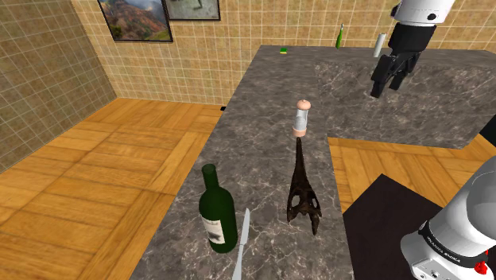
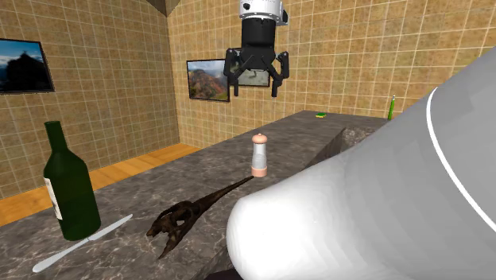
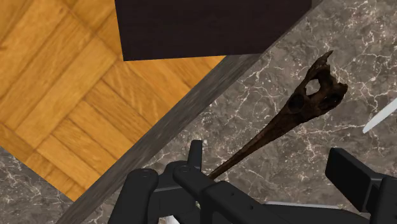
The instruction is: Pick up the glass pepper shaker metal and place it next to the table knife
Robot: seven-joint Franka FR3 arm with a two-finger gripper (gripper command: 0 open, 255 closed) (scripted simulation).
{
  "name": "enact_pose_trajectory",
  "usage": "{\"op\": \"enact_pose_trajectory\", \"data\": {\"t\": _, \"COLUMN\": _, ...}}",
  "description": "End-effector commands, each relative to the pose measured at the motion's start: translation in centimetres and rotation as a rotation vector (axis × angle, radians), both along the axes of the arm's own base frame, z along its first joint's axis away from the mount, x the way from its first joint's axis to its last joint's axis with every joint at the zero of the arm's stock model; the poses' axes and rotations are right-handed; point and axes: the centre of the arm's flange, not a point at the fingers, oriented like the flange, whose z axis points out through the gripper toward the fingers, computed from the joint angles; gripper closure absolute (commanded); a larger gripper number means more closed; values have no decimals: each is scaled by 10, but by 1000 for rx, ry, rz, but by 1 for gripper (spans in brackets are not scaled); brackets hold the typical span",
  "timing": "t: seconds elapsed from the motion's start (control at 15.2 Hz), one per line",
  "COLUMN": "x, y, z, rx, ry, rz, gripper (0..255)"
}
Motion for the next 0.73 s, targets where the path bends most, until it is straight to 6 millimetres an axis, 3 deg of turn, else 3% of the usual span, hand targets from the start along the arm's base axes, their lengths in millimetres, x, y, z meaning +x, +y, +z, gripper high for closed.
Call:
{"op": "enact_pose_trajectory", "data": {"t": 0.0, "x": 0, "y": 0, "z": 0, "rx": 0, "ry": 0, "rz": 0, "gripper": 0}}
{"op": "enact_pose_trajectory", "data": {"t": 0.66, "x": 114, "y": -19, "z": -63, "rx": -62, "ry": 15, "rz": -51, "gripper": 0}}
